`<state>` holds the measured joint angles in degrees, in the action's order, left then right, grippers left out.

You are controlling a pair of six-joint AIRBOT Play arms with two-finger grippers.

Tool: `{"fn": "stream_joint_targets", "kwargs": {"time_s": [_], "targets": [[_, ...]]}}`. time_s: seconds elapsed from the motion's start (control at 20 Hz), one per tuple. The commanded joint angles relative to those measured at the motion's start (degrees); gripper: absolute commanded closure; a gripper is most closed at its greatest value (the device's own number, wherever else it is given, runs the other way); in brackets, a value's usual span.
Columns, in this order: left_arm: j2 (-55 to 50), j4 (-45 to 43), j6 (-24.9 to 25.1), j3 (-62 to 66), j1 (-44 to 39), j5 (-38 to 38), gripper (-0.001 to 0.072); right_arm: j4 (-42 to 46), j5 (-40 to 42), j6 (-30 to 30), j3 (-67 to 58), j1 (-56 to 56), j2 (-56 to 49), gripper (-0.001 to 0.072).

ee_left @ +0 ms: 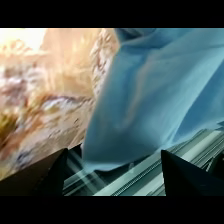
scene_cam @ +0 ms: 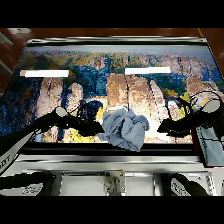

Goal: Fold the shirts.

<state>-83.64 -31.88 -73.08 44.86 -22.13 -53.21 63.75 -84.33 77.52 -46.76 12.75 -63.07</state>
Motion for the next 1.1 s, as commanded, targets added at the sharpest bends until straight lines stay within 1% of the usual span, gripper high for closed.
{"fn": "stream_joint_targets", "kwargs": {"time_s": [0.0, 0.1, 0.15, 0.2, 0.25, 0.4, 0.5, 0.6, 0.7, 0.75, 0.8, 0.85, 0.9, 0.95, 1.05], "targets": [[-2.8, 11.5, 5.9, -1.3, -2.0, 7.0, 0.0081, -6.2, 0.6, -0.7, 4.2, 0.0, 0.0, 0.0039], [-3.0, 12.4, 6.2, -1.2, -2.1, 8.0, 0.0439, -9.6, 4.1, -0.9, 8.1, -0.4, 0.0, 0.0039], [-3.0, 12.4, 6.5, -1.2, -1.9, 8.0, 0.0547, -11.4, 7.0, -0.9, 10.4, -1.1, -0.1, 0.0039], [-3.0, 12.4, 6.5, -1.2, -1.7, 7.5, 0.0625, -12.9, 9.9, -0.9, 12.5, -2.2, -0.1, 0.0039], [-2.9, 12.4, 7.0, -1.2, -1.5, 6.9, 0.0665, -14.2, 13.1, -0.9, 14.4, -3.6, -0.1, 0.0039], [-1.7, 12.2, 8.0, -1.2, -0.5, 6.1, 0.0666, -15.8, 21.4, -0.3, 17.5, -7.8, -0.1, 0.0039], [-0.4, 12.2, 8.0, -1.2, 0.4, 6.1, 0.0666, -16.1, 25.0, 1.5, 17.7, -9.6, -1.0, 0.0039], [0.8, 12.2, 7.9, -1.2, 1.5, 6.1, 0.0666, -19.4, 25.9, 1.5, 17.7, -10.7, -4.0, 0.0039], [1.3, 12.3, 7.9, -1.2, 1.9, 6.2, 0.0666, -23.9, 25.9, 0.2, 17.7, -12.8, -8.0, 0.004], [1.2, 12.5, 7.9, -1.0, 1.9, 6.3, 0.0666, -25.6, 25.9, -0.7, 17.7, -14.0, -9.5, 0.0081], [1.2, 12.5, 7.9, -0.8, 1.8, 6.3, 0.0666, -27.1, 25.9, -2.3, 17.7, -14.9, -10.4, 0.0297], [1.3, 12.5, 8.0, -0.6, 1.8, 6.3, 0.0666, -27.7, 25.9, -2.8, 17.7, -15.1, -10.4, 0.0493], [1.3, 12.4, 8.9, -0.3, 1.9, 6.4, 0.0667, -28.1, 25.1, -3.1, 17.4, -14.9, -10.3, 0.0617], [1.4, 12.4, 10.1, 0.1, 1.9, 6.7, 0.0667, -28.1, 23.8, -4.1, 16.7, -14.3, -9.9, 0.0645], [2.2, 12.4, 10.9, 1.7, 2.1, 6.8, 0.0668, -27.6, 21.7, -5.9, 14.8, -13.1, -7.5, 0.0645]]}}
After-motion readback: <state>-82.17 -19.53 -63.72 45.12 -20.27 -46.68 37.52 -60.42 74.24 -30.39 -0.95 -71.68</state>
